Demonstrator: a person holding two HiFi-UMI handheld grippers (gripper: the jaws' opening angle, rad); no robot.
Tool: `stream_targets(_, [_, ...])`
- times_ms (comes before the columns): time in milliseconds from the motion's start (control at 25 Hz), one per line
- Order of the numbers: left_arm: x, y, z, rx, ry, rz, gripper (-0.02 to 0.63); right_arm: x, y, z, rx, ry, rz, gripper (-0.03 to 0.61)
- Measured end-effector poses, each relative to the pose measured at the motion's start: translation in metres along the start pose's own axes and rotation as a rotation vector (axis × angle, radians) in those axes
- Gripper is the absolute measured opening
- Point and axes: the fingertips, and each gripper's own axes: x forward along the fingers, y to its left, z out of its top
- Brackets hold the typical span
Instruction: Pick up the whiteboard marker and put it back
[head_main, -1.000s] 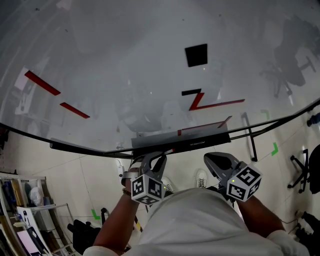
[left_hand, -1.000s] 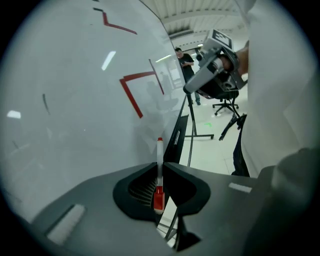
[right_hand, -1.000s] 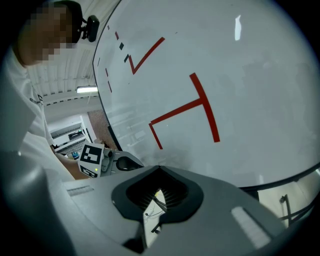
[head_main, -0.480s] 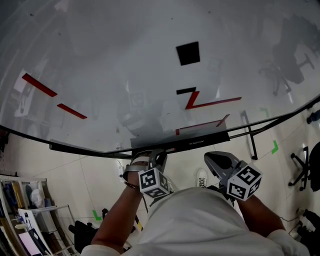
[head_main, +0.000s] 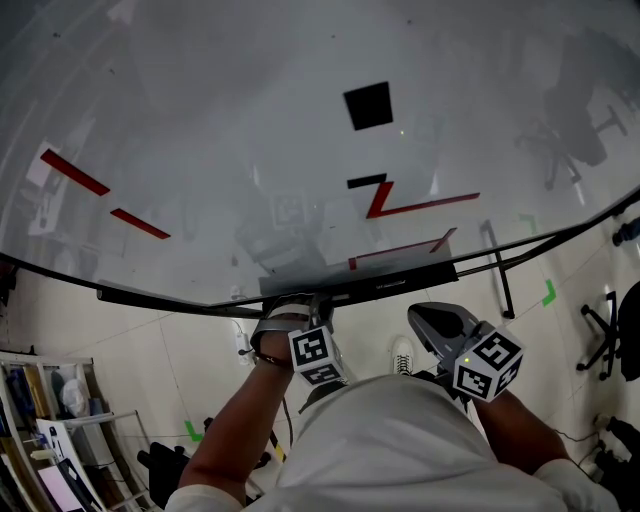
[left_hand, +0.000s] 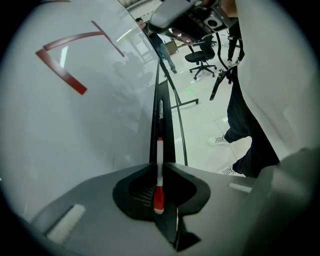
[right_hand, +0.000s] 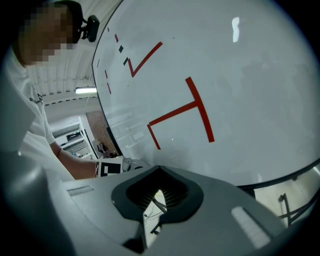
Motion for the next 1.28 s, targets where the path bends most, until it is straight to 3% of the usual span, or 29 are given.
stream_targets(360, [0.011,0.002,-0.005,0.006,0.027,0.007,0.055,0.000,-0.002,0.001,0.001,-0.002,-0.002,0.002])
stream_targets(640, [0.011,-0.001,0.001,-0.025,-0.013,-0.011,0.097,0.000,-0.003,0.000,0.008,-0.004,0.000,0.002])
stream_targets(1080, [0.004,0.004,0.002,-0.033,-0.032,0.017,0.091,0.002,-0.001,0.002,0.002,-0.004,0.005,0.002])
stream_targets(1200, [0.002,0.009,0.001,-0.059,-0.033,0.035,0.067,0.003,0.000,0.002,0.002,-0.006,0.009,0.002])
stream_targets(1280, [-0.002,0.014,0.003,-0.136,-0.063,0.044,0.017,0.003,0.001,0.001,0.001,-0.004,0.010,0.002])
